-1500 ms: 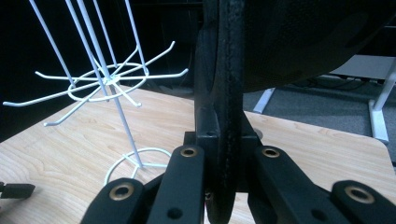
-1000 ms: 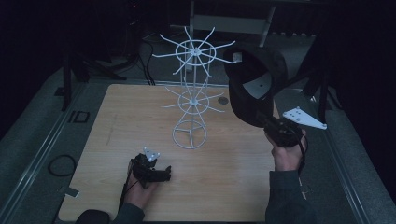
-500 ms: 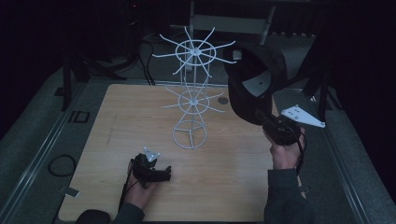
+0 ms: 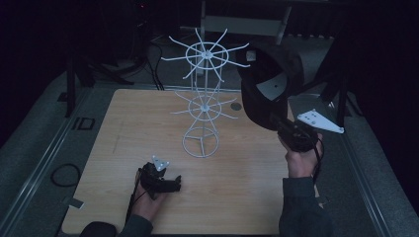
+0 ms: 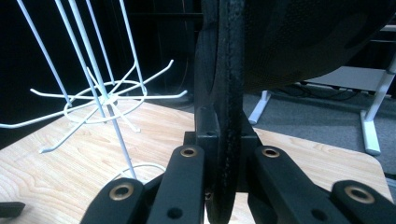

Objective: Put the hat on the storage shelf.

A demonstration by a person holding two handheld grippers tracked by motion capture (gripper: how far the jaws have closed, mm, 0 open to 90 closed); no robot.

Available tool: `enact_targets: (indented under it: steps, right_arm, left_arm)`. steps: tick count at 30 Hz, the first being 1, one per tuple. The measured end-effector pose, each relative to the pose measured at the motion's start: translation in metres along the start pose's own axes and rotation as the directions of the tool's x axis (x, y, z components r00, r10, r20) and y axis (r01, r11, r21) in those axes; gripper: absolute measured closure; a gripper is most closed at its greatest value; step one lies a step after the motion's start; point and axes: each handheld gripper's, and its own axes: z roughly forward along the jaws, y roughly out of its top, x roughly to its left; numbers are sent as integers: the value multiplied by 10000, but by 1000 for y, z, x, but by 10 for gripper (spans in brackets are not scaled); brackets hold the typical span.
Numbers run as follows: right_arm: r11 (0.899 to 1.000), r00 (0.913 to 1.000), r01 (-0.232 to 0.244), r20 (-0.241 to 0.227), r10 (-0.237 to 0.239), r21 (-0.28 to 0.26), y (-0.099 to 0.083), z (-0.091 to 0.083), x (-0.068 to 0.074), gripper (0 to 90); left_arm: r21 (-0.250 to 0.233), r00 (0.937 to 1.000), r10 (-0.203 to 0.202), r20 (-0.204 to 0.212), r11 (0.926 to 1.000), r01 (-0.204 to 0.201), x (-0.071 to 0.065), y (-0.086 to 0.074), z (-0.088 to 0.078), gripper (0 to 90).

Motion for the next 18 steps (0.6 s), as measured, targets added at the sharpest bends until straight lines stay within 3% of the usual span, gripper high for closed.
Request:
enact_targets:
  steps: [18]
  right_arm:
    - [9997,9999,126,21,-125,-197,5,-1,4,865]
  left_arm:
    - [3,10000,4,5,10000,-4,0,0,0,1]
